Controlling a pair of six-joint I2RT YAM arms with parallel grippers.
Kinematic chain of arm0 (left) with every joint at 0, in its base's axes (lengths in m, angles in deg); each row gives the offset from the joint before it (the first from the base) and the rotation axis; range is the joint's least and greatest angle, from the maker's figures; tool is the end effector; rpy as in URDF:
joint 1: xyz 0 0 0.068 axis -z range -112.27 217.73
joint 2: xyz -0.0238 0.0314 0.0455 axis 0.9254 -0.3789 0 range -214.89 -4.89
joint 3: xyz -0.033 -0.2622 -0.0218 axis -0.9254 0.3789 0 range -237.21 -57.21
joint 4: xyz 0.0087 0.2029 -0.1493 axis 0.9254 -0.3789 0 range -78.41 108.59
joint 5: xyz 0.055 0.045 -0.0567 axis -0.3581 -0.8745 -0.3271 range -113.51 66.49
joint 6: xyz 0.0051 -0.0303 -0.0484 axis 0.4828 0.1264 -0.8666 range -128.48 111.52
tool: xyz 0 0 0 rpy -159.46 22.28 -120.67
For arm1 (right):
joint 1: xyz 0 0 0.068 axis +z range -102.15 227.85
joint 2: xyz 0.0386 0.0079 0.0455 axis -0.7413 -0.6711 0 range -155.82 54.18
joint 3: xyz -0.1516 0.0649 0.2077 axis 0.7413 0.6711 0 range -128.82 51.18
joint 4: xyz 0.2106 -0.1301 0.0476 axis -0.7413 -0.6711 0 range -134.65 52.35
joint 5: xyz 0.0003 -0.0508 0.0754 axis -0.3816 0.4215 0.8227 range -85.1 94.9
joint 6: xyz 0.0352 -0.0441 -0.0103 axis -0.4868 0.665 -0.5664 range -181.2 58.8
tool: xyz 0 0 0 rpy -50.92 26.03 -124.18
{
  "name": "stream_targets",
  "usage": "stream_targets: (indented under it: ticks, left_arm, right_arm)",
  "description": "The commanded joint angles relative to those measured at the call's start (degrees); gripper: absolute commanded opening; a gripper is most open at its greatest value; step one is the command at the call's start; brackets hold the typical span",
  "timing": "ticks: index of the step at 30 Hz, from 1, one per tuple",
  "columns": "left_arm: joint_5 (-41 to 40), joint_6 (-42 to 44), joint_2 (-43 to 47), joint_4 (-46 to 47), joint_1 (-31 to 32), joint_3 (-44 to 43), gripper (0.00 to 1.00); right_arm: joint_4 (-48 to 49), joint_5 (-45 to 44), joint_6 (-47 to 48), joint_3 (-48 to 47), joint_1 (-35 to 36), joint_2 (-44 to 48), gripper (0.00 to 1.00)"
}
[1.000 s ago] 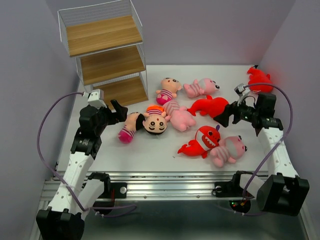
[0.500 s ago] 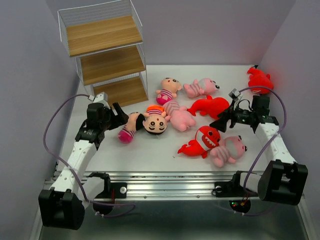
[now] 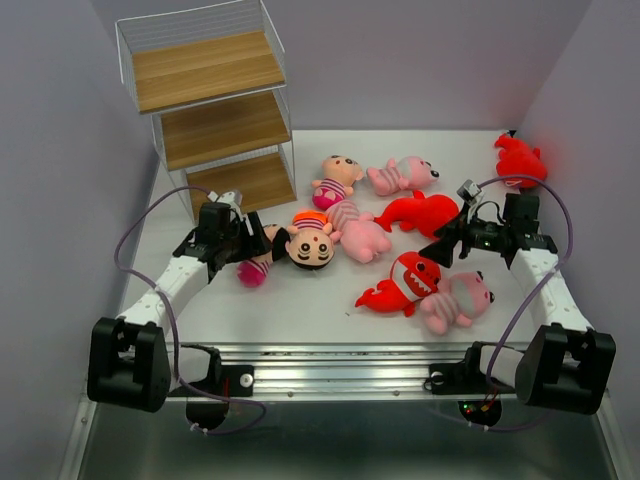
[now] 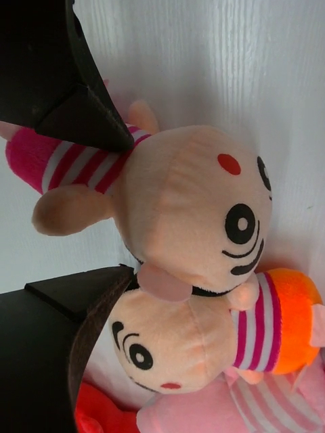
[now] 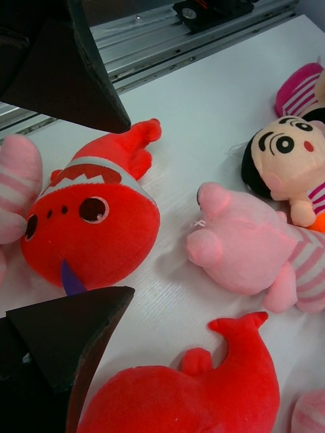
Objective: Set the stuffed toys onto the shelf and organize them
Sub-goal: Grab a stuffed toy with the left arm, then pass the stuffed toy from the left arm to the right
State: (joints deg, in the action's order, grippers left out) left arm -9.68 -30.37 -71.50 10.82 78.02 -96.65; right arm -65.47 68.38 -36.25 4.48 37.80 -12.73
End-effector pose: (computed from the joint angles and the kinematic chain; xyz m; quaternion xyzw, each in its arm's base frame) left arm 0.2421 -0.0537 0.2297 -0.0336 0.8814 -0.2298 0.4113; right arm 0.2255 -0.0030 0.2557 -0.2898 0.7629 0.3768 0.4381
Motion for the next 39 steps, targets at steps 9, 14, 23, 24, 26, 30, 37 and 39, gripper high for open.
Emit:
stream_targets:
  ticks: [9, 14, 23, 24, 26, 30, 37, 39]
  left_arm:
    - [-6.18, 0.53, -6.17, 1.79, 4.39, -0.2, 0.21]
    - [-5.22, 2.38, 0.94, 0.57, 4.57, -0.72, 0.0]
    - [-4.32, 0.8, 16.16, 0.74, 17.89, -6.34, 0.0]
    - [-5.38, -1.03, 16.33, 1.17, 19.76, -7.05, 0.0]
    - [-9.68, -2.89, 15.81, 3.1, 23.53, -9.07, 0.0]
    - [-23.11, -6.14, 12.56, 6.71, 36.43, -12.93, 0.0]
    - [-51.74, -3.43, 0.53, 14.36, 52.19, -20.58, 0.0]
    - [-56.34, -2.37, -3.86, 14.54, 55.45, -23.48, 0.0]
  right_arm:
    - [1.53, 2.52, 1.33, 0.55, 0.11, 1.61, 1.0]
    - [-3.2, 4.72, 5.36, -0.58, 0.11, 1.88, 1.0]
    - [-32.08, 4.38, 13.2, -24.88, 2.21, -10.24, 1.0]
    - [-33.78, 4.19, 11.28, -27.63, 2.74, -12.69, 1.0]
    - [-33.8, 2.97, 6.1, -31.86, 4.32, -14.29, 1.0]
    - [-26.96, -0.81, -7.78, -37.23, 12.21, -15.09, 1.0]
    - [-6.14, -3.44, -44.73, -36.01, 16.8, -12.37, 1.0]
    - [0.37, -8.1, -51.98, -34.08, 16.81, -9.57, 1.0]
